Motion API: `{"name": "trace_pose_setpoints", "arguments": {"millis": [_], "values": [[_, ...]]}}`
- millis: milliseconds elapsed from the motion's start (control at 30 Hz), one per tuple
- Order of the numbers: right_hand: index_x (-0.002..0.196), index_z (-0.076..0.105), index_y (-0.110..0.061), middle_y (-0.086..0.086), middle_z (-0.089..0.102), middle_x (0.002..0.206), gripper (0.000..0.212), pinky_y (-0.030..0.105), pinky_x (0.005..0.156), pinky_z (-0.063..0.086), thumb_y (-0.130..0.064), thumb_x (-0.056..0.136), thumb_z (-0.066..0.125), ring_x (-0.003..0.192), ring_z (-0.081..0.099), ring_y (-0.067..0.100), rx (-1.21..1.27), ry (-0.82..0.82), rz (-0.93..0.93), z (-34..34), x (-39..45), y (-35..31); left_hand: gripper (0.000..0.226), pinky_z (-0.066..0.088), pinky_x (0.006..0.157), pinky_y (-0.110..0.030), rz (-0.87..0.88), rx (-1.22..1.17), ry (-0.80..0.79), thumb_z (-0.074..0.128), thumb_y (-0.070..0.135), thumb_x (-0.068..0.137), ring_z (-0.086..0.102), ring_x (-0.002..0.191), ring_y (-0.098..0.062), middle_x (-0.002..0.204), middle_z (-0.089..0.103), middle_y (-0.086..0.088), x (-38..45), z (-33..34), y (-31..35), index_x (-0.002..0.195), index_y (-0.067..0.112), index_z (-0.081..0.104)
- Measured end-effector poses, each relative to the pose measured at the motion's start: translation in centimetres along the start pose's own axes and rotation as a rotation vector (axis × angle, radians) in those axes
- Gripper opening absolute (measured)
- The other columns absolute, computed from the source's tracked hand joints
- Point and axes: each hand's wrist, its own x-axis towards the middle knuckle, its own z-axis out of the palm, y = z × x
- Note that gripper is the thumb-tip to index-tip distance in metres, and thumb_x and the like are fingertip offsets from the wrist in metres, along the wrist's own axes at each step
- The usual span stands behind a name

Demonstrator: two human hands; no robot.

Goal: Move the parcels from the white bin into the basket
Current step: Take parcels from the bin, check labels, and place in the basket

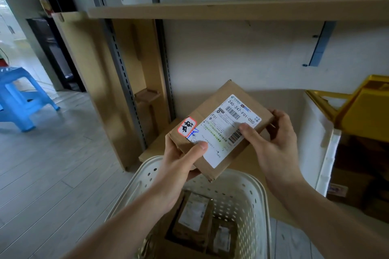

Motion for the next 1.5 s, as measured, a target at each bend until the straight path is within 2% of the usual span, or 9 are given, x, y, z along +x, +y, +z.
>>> {"name": "trace_pose_setpoints", "arguments": {"millis": [167, 333, 500, 567, 700, 833, 1033, 1300, 1500], "values": [[0.158, 0.028, -0.029, -0.029, 0.070, 0.108, 0.092, 0.012, 0.081, 0.056, -0.011, 0.085, 0.082, 0.108, 0.062, -0.015, 0.042, -0.019, -0.017, 0.5, -0.3, -0.4, 0.062, 0.055, 0.099, -0.052, -0.004, -0.105, -0.040, 0.078, 0.028, 0.076, 0.070, 0.114, -0.023, 0.122, 0.073, 0.001, -0.2, 0.4, -0.2, 0.130, 0.031, 0.048], [0.146, 0.045, -0.028, -0.012, 0.070, 0.128, 0.081, 0.037, 0.091, 0.061, -0.024, 0.075, 0.084, 0.115, 0.070, 0.014, 0.174, -0.079, 0.053, 1.2, -0.7, -0.1, 0.067, 0.061, 0.076, -0.039, -0.004, -0.171, -0.013, 0.081, 0.026, 0.067, 0.072, 0.101, -0.021, 0.115, 0.074, -0.004, -0.1, 1.0, -0.5, 0.123, 0.020, 0.045], [0.140, 0.046, -0.030, -0.006, 0.068, 0.132, 0.072, 0.037, 0.086, 0.063, -0.027, 0.076, 0.080, 0.112, 0.072, 0.017, 0.182, -0.164, 0.054, 1.0, -0.7, 0.0, 0.059, 0.048, 0.105, -0.056, -0.004, 0.052, -0.030, 0.078, 0.052, 0.066, 0.065, 0.115, -0.031, 0.118, 0.073, -0.005, -0.1, 0.2, 0.0, 0.114, 0.027, 0.056], [0.131, 0.049, -0.030, -0.006, 0.067, 0.131, 0.063, 0.037, 0.084, 0.063, -0.029, 0.076, 0.081, 0.113, 0.072, 0.018, 0.171, -0.191, 0.048, 0.6, -0.5, 0.1, 0.057, 0.045, 0.108, -0.061, 0.007, 0.073, -0.046, 0.077, 0.050, 0.071, 0.066, 0.117, -0.032, 0.121, 0.072, -0.007, -0.4, 0.0, 0.1, 0.119, 0.026, 0.057], [0.126, 0.054, -0.037, -0.011, 0.066, 0.133, 0.049, 0.044, 0.092, 0.060, -0.037, 0.083, 0.078, 0.119, 0.068, 0.019, 0.092, -0.274, 0.049, 0.3, -0.6, 0.5, 0.056, 0.061, 0.090, -0.040, 0.063, 0.030, -0.050, 0.073, 0.036, 0.089, 0.072, 0.110, -0.019, 0.122, 0.072, 0.000, -0.5, 0.7, 0.4, 0.137, 0.036, 0.043], [0.132, 0.052, -0.032, -0.010, 0.069, 0.129, 0.044, 0.032, 0.085, 0.062, -0.040, 0.093, 0.070, 0.115, 0.070, 0.014, 0.147, -0.288, 0.086, 0.5, -1.0, 0.4, 0.056, 0.060, 0.081, -0.024, 0.129, 0.002, -0.004, 0.058, 0.037, 0.088, 0.072, 0.109, -0.012, 0.123, 0.073, 0.008, -0.5, 1.8, 0.7, 0.142, 0.035, 0.043], [0.133, 0.053, -0.025, -0.006, 0.071, 0.125, 0.046, 0.024, 0.079, 0.059, -0.039, 0.089, 0.059, 0.109, 0.071, 0.013, 0.147, -0.251, 0.081, 0.1, -1.0, -0.3, 0.056, 0.059, 0.078, -0.021, 0.165, 0.006, -0.020, 0.058, 0.036, 0.087, 0.072, 0.108, -0.010, 0.119, 0.074, 0.010, -0.5, 2.3, 1.1, 0.142, 0.032, 0.043], [0.126, 0.054, -0.028, -0.010, 0.069, 0.125, 0.042, 0.029, 0.086, 0.060, -0.038, 0.087, 0.065, 0.112, 0.071, 0.013, 0.101, -0.266, 0.031, 0.1, -1.3, 0.0, 0.054, 0.059, 0.079, -0.022, 0.215, 0.019, -0.024, 0.058, 0.030, 0.089, 0.072, 0.109, -0.013, 0.122, 0.073, 0.007, -1.0, 1.6, 1.5, 0.141, 0.027, 0.044], [0.139, 0.046, -0.031, 0.003, 0.061, 0.139, 0.076, 0.042, 0.094, 0.061, -0.051, 0.073, 0.077, 0.117, 0.070, 0.019, 0.087, -0.302, 0.112, 0.2, -0.7, 0.5, 0.051, 0.060, 0.090, -0.030, 0.244, 0.016, 0.008, 0.048, 0.041, 0.095, 0.069, 0.118, -0.018, 0.128, 0.070, 0.004, -0.7, 0.6, 1.1, 0.144, 0.026, 0.042]]}}
